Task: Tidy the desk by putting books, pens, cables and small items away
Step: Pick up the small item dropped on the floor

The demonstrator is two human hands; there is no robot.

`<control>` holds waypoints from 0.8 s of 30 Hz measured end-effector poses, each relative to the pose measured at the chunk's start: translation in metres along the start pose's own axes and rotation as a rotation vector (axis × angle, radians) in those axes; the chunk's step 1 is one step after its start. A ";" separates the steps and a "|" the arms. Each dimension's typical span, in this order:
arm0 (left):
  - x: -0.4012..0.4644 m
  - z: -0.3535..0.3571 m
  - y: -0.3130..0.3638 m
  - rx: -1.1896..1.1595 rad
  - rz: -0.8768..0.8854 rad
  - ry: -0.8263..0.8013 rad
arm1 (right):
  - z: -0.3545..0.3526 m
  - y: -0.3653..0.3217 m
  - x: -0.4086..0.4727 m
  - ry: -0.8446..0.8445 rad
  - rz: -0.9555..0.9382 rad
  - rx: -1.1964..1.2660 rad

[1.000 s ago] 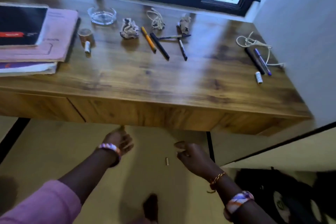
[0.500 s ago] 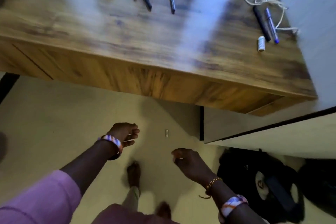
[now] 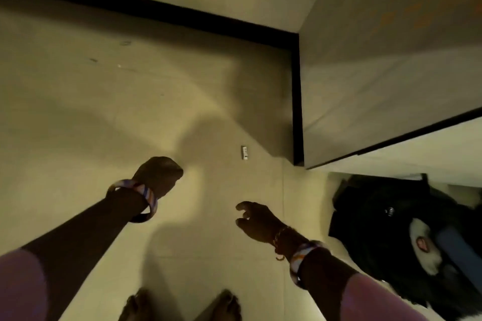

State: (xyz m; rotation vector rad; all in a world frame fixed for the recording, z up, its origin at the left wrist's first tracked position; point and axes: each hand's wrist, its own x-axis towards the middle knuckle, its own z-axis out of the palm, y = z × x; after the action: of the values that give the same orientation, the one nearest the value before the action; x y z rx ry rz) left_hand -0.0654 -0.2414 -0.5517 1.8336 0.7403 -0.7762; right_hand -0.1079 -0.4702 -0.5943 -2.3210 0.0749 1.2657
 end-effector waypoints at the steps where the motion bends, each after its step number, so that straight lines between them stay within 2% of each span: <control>1: 0.018 0.013 -0.005 0.061 0.058 0.000 | 0.004 0.012 0.026 0.008 -0.002 -0.036; 4: 0.070 0.045 -0.013 0.191 0.190 -0.004 | 0.002 0.034 0.105 0.095 -0.019 -0.146; 8: 0.130 0.072 -0.024 0.242 0.289 0.005 | -0.021 0.049 0.201 0.345 -0.039 -0.214; 11: 0.162 0.079 -0.032 0.259 0.351 0.004 | -0.037 0.065 0.264 0.489 0.024 -0.209; 14: 0.176 0.073 -0.049 0.263 0.361 0.014 | -0.018 0.082 0.286 0.556 0.045 -0.262; 17: 0.159 0.057 -0.074 0.303 0.321 0.027 | 0.037 0.077 0.256 0.769 -0.133 -0.248; 18: 0.144 0.049 -0.081 0.309 0.296 0.024 | 0.052 0.072 0.241 0.762 -0.198 -0.215; 20: 0.107 0.037 -0.089 0.306 0.242 -0.017 | 0.070 0.045 0.202 0.524 -0.206 0.003; 24: 0.029 -0.010 -0.079 0.136 0.198 -0.046 | 0.065 -0.054 0.084 0.074 -0.158 0.750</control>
State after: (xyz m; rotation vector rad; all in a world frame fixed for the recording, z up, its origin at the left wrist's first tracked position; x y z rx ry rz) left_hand -0.1064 -0.2006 -0.6135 1.9693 0.4776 -0.7515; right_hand -0.0953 -0.3790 -0.6697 -1.6812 0.3239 0.8675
